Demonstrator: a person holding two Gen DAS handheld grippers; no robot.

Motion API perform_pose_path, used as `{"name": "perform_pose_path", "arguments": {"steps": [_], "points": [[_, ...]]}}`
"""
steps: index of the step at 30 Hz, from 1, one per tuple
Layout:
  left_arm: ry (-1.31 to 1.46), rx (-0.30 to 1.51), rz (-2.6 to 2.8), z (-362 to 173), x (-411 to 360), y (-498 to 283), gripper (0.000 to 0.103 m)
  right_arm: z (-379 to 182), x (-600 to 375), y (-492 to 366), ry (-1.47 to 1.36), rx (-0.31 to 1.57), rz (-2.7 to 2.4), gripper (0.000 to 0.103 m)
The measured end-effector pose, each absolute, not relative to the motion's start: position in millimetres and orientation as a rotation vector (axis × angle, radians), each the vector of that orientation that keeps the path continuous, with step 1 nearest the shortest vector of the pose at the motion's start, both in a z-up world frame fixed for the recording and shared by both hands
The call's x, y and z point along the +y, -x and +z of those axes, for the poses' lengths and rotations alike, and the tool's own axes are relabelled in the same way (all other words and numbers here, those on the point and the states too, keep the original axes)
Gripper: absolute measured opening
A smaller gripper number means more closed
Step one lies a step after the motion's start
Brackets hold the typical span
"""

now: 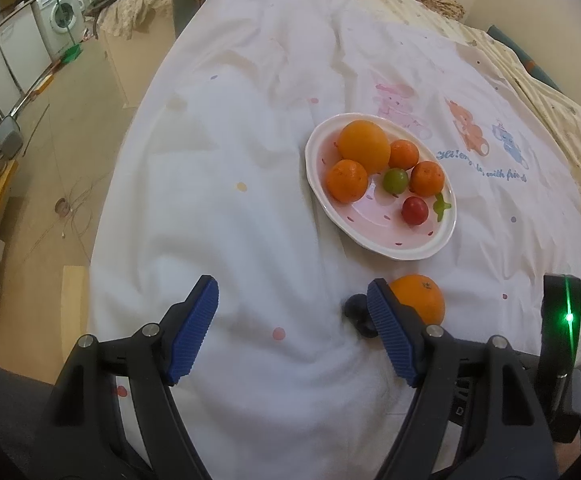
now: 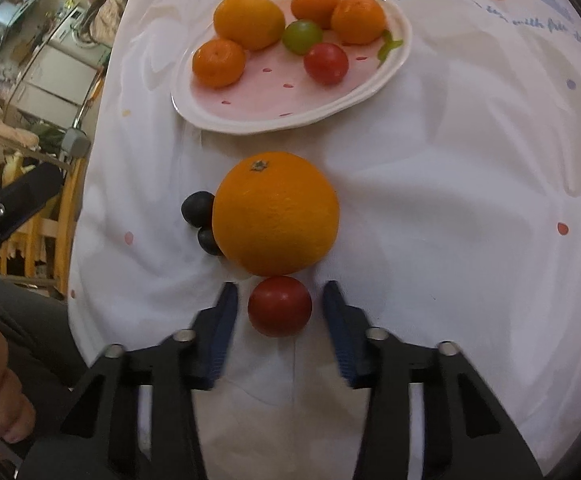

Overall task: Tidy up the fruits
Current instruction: 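Grasp the remaining red tomato with the right tool and lift it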

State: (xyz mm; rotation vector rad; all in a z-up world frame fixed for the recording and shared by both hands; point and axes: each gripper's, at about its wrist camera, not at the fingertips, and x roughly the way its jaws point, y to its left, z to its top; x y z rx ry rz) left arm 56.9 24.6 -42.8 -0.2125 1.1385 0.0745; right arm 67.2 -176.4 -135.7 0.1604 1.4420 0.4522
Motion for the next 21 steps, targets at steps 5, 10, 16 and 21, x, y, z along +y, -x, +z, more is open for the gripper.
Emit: {"name": "perform_pose_path", "arguments": {"steps": [5, 10, 16, 21], "points": [[0.212, 1.148, 0.070, -44.0, 22.7, -58.1, 0.074, -133.4, -180.5, -66.2, -0.156, 1.438, 0.471, 0.033], [0.196, 1.153, 0.069, -45.4, 20.6, -57.4, 0.074, -126.2, -189.0, -60.9, -0.183, 1.429, 0.479, 0.033], [0.208, 1.149, 0.072, -44.4, 20.8, -56.6, 0.074, -103.8, -206.1, -53.7, -0.198, 1.386, 0.466, 0.033], [0.201, 1.137, 0.063, -41.6, 17.7, -55.8, 0.074, -84.5, -217.6, -55.2, -0.194, 1.344, 0.454, 0.033]]}}
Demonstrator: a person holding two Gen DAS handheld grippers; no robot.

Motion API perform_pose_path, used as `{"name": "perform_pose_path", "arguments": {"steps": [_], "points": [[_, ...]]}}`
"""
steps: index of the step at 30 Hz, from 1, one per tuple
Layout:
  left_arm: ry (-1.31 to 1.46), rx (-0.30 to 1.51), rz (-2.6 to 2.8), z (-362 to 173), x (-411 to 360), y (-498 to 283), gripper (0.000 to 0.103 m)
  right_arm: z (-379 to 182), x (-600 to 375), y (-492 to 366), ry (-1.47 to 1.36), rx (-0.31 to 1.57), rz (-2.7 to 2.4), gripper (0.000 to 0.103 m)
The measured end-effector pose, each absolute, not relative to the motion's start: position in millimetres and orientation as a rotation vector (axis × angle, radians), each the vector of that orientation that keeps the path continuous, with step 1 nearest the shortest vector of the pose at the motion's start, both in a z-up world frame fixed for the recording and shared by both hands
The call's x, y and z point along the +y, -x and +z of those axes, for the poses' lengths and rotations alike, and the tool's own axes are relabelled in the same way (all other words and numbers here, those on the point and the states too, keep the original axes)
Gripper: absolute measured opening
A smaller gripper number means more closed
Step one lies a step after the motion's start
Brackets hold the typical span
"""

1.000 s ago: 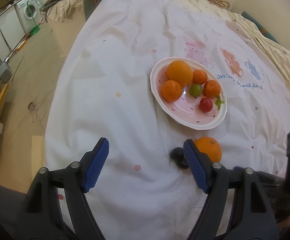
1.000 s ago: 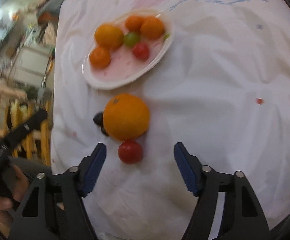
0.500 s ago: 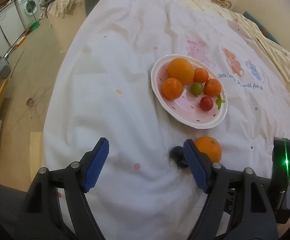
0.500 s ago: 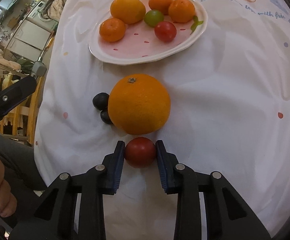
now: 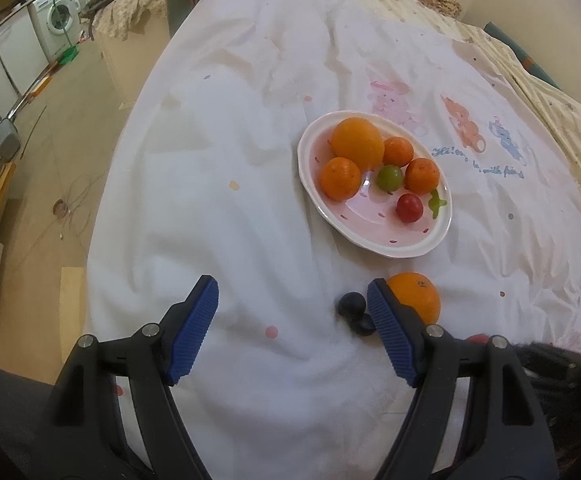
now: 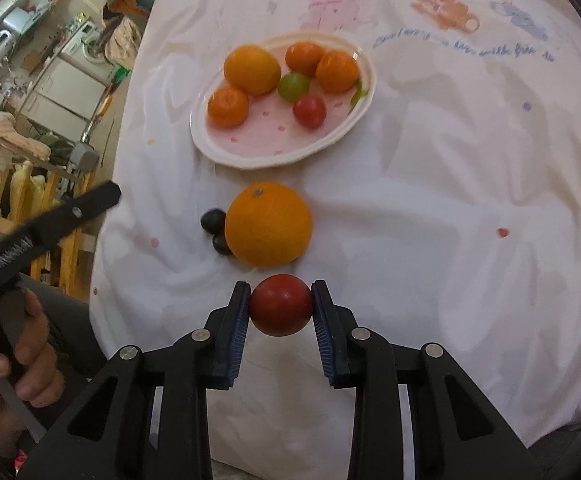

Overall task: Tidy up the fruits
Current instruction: 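Grasp the remaining red tomato with the right tool and lift it, then grasp a dark plum with the left tool while the right tool holds the tomato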

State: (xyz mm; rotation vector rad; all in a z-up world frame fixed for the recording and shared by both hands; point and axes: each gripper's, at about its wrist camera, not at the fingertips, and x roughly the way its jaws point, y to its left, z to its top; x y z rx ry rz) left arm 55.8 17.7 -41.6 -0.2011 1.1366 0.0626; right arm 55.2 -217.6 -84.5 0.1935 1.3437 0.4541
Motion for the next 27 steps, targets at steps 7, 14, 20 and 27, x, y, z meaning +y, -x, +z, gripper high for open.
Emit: {"name": "perform_pose_path", "arguments": {"steps": [7, 14, 20, 27], "points": [[0.198, 1.142, 0.072, -42.1, 19.0, -55.3, 0.074, -62.9, -231.8, -64.7, -0.198, 1.270, 0.436, 0.033], [0.152, 1.154, 0.095, -49.3, 16.1, -56.2, 0.074, -58.8, -254.6, -67.1, -0.336, 1.212, 0.409, 0.033], [0.121, 1.173, 0.111, -58.3, 16.3, -56.6, 0.074, -47.8, -271.4, -71.8, -0.428, 1.150, 0.371, 0.033], [0.099, 1.297, 0.119, -90.5, 9.5, -61.2, 0.074, -49.3, -277.1, -75.8, -0.480, 1.149, 0.354, 0.033]]}}
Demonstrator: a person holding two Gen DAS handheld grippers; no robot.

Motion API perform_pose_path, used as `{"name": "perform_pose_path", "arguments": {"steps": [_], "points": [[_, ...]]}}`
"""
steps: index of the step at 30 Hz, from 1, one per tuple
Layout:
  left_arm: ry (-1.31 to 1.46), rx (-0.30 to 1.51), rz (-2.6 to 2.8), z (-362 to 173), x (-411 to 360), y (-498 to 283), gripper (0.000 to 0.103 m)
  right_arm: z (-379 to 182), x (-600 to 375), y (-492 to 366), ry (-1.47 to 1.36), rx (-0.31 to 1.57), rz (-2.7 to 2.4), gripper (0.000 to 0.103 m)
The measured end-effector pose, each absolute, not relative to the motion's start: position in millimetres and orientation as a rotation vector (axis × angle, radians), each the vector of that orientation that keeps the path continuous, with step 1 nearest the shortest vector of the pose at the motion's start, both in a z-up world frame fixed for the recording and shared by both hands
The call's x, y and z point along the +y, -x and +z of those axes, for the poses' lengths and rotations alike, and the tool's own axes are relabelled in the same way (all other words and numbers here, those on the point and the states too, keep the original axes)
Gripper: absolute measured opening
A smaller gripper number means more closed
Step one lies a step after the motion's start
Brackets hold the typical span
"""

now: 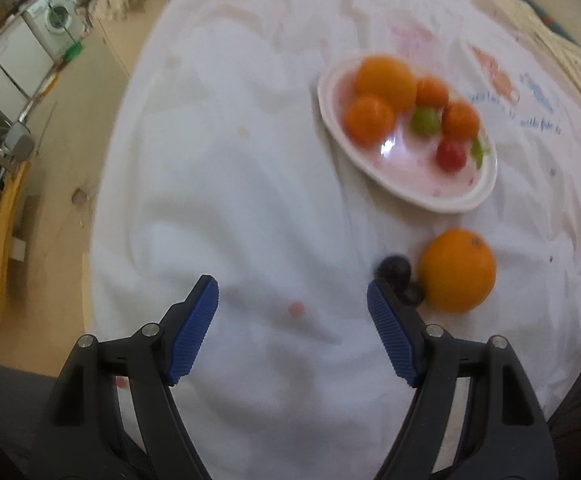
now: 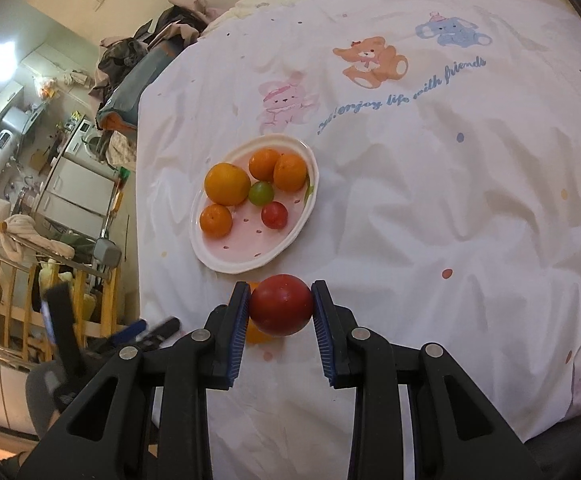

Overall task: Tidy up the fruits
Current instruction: 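Grasp a dark plum with the left tool while the right tool holds the tomato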

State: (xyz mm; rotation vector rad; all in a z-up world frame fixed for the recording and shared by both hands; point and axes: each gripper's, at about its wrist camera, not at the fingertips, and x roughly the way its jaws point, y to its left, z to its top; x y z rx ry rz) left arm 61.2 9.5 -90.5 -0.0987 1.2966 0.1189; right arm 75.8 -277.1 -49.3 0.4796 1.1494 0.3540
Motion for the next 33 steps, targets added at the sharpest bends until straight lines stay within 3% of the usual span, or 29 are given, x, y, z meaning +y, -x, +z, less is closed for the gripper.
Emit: {"name": "perform_pose_path", "arguments": {"steps": [7, 9, 17, 25, 28, 29, 33], "points": [[0.026, 1.338, -0.005, -109.8, -27.3, -60.3, 0.072, -51.4, -274.4, -80.3, -0.469, 1.163, 0.356, 0.033], [-0.009, 1.327, -0.040, -110.7, -38.3, -60.7, 0.059, -50.9, -274.0, -79.8, -0.468, 1.162, 0.358, 0.033], [-0.035, 1.325, -0.113, -120.3, -57.5, -71.0, 0.039, -53.9, -273.3, -80.2, -0.465, 1.175, 0.354, 0.033], [0.027, 1.313, -0.138, -124.9, -51.6, -78.3, 0.033, -55.5, -268.7, -79.9, -0.448, 1.183, 0.360, 0.033], [0.064, 1.319, -0.162, -125.3, -48.5, -77.1, 0.028, -55.9, -268.3, -80.3, -0.442, 1.185, 0.359, 0.033], [0.080, 1.329, -0.175, -125.6, -47.8, -75.6, 0.017, -55.5, -268.1, -80.2, -0.440, 1.184, 0.358, 0.033], [0.087, 1.332, -0.178, -124.9, -47.6, -68.6, 0.017, -54.6, -268.7, -79.7, -0.443, 1.181, 0.357, 0.033]]}}
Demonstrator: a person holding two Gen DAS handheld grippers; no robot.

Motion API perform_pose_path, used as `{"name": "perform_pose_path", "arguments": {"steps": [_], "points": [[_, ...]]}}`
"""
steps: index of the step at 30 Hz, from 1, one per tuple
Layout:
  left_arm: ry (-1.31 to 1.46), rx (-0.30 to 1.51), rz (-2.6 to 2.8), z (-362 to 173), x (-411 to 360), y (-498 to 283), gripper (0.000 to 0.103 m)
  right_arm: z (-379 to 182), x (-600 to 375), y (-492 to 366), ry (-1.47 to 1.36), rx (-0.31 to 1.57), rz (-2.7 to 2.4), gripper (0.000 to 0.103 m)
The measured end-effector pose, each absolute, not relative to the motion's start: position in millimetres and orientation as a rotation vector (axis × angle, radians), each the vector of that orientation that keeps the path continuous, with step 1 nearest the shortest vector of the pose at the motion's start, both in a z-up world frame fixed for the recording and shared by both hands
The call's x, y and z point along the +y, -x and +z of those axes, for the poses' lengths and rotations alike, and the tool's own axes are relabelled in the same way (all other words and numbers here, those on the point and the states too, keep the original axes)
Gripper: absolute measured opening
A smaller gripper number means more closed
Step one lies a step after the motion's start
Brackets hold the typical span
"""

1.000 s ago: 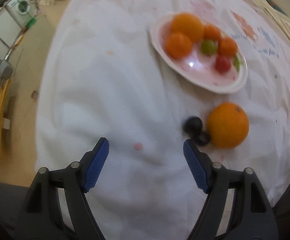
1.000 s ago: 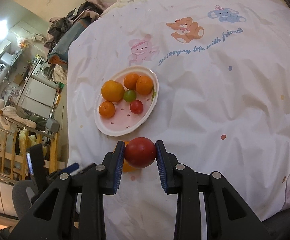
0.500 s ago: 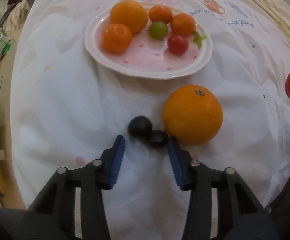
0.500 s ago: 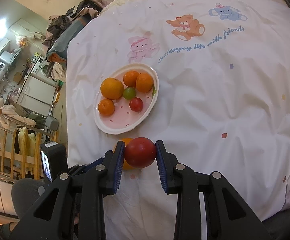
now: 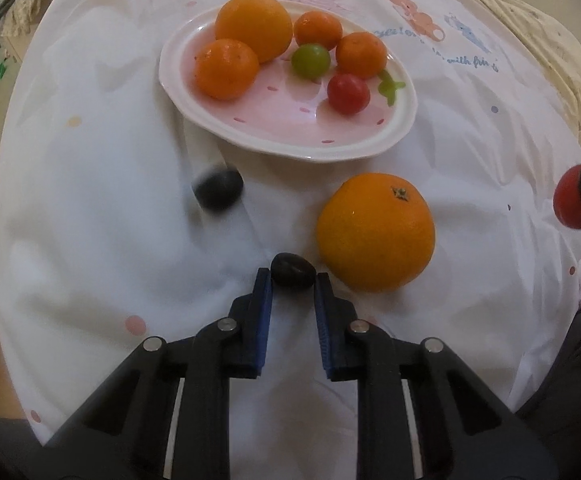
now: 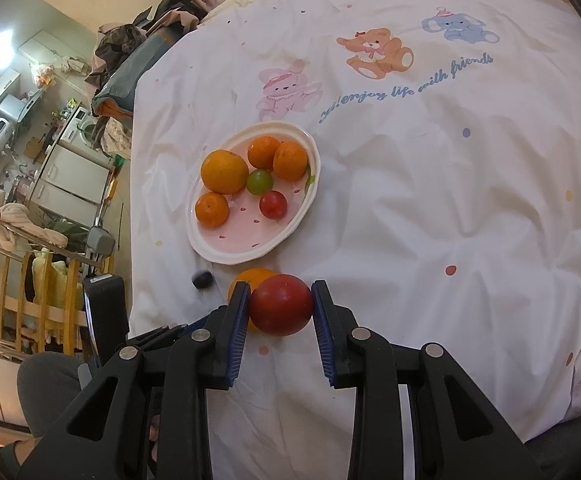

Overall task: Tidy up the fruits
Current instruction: 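Grasp a dark plum with the left tool while the right tool holds the tomato, then carry the plum and tomato toward the pink plate with both tools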

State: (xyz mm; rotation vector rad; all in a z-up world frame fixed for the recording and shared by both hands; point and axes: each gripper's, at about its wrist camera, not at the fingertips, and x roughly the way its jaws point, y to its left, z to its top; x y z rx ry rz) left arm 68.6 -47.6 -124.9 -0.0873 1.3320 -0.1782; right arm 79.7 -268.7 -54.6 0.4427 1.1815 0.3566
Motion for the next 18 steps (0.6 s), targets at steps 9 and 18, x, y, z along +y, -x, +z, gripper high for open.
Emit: {"name": "perform_pose_path", "arguments": {"steps": [9, 18], "points": [[0.095, 1.333, -0.157, -123.4, -43.9, -64.2, 0.017, -54.9, -268.2, -81.0, -0.431, 1.183, 0.358, 0.033], [0.084, 1.312, -0.126, -106.8, -38.5, -55.3, 0.017, -55.5, -271.1, -79.6, -0.430, 1.187, 0.337, 0.033]]}}
